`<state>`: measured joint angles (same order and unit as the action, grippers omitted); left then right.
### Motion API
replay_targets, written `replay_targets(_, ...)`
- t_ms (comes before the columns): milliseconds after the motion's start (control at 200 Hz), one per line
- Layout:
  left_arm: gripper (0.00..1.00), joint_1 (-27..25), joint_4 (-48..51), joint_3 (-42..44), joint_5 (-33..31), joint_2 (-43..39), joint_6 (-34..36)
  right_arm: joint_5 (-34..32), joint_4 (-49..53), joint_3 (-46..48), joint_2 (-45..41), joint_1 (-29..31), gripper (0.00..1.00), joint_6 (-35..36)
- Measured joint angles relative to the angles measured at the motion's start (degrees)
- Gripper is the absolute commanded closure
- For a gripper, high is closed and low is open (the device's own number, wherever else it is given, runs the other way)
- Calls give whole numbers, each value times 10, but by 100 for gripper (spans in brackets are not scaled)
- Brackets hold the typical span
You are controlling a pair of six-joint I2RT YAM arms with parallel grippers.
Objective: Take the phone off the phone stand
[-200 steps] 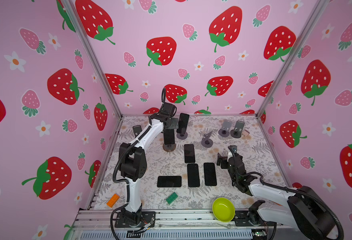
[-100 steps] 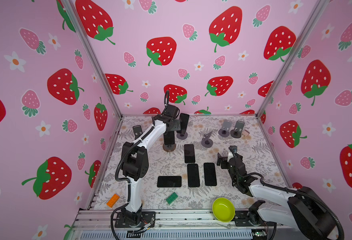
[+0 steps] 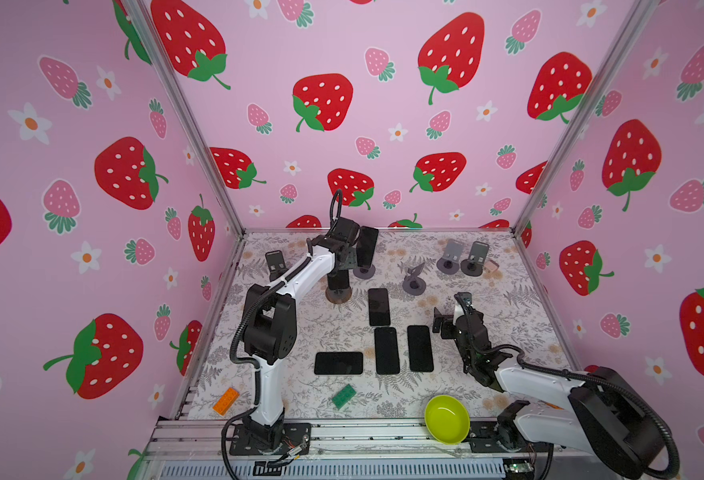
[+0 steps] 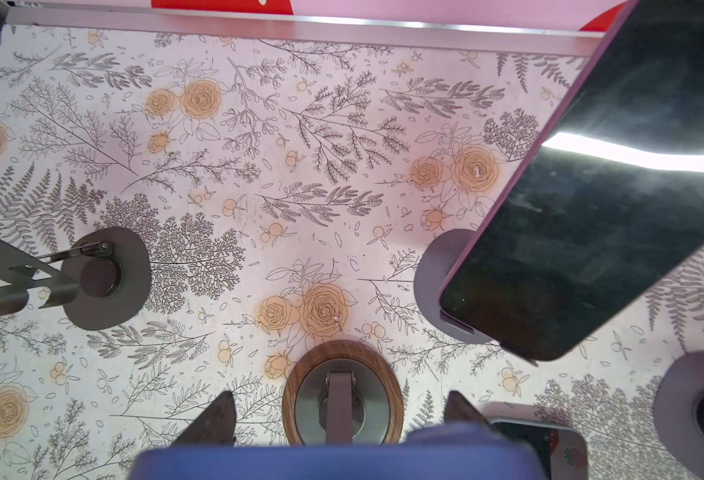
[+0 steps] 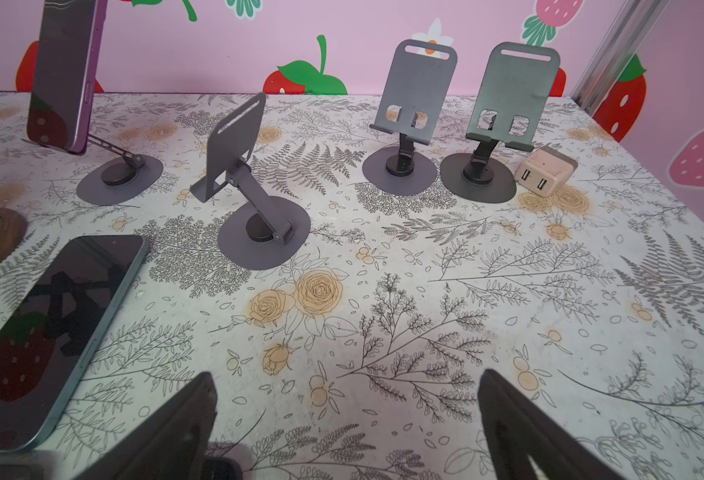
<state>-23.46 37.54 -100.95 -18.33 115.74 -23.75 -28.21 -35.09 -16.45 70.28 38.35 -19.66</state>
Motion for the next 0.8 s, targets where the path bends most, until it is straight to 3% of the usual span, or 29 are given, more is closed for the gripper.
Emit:
replay_targets(130,32,0,0,0,7,0,4,0,0,0,3,0,0,0)
replay_targets(500,33,3,9,0,21,-10,14,3,0,-2,6,0,0,0)
replay_targets(795,33,3,39,2,25,-90,17,16,0,-2,7,0,0,9)
